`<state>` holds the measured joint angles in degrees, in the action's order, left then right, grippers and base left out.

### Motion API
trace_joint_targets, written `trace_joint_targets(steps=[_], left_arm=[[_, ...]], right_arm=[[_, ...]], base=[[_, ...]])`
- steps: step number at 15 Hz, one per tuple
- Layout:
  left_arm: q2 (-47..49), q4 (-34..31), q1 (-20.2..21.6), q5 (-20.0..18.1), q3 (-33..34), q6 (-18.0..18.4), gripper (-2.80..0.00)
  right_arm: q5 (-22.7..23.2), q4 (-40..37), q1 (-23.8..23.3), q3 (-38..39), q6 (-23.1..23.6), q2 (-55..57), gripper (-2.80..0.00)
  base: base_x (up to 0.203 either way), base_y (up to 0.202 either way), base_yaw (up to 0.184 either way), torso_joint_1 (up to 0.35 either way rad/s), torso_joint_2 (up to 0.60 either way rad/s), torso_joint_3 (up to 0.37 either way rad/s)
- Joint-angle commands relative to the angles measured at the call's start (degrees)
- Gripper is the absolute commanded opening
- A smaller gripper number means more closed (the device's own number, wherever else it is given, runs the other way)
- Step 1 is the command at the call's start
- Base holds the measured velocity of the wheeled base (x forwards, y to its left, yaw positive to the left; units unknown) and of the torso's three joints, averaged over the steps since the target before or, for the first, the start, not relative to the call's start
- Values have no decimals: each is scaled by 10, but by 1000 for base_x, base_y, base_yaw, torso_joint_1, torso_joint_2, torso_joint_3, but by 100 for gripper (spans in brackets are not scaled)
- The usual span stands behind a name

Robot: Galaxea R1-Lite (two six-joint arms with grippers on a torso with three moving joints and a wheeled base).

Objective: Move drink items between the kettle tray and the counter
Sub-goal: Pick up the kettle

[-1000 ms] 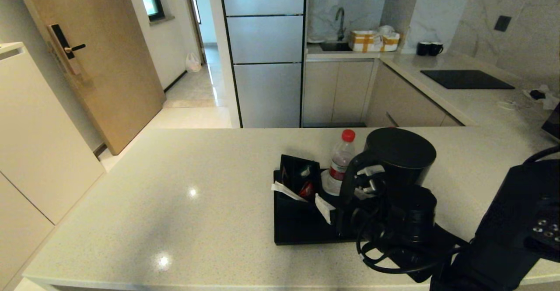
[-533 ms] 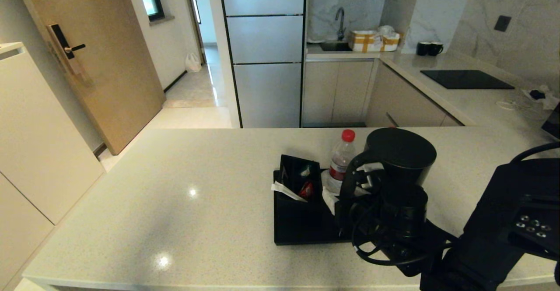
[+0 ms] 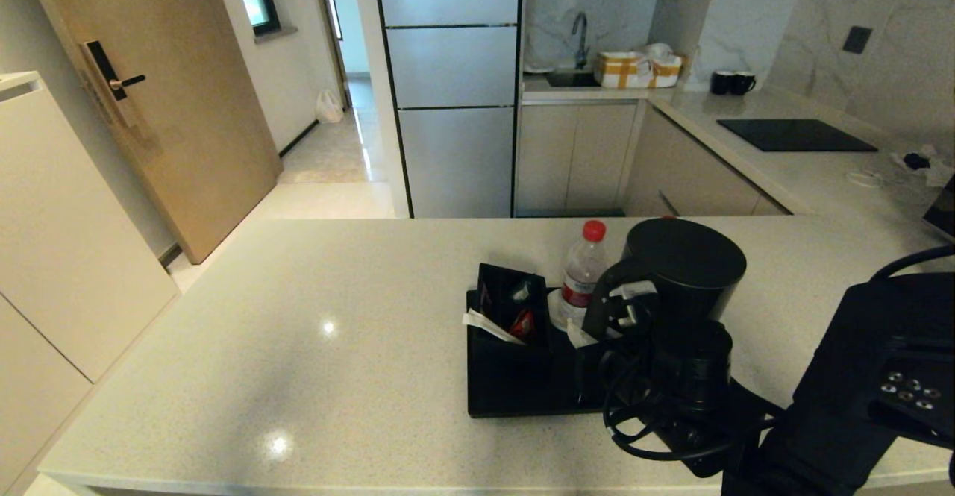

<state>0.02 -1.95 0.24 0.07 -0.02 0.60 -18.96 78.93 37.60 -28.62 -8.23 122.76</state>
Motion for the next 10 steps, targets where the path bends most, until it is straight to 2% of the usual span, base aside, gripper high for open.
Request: trace_joint_targets(steps=[1,8,10], left_arm=[[0,-1,0,0,0,0,-280],[0,0,0,0,0,0,-280],[0,-1,0,0,0,0,-280]], right_arm=[[-1,3,0,5,-2,-6,-280],[-2,-10,-2,60,15,-97,-280],[-2,-33,-4,72,52,-134,-280]], base=[[0,0,0,0,0,0],[0,0,0,0,0,0],[0,0,0,0,0,0]])
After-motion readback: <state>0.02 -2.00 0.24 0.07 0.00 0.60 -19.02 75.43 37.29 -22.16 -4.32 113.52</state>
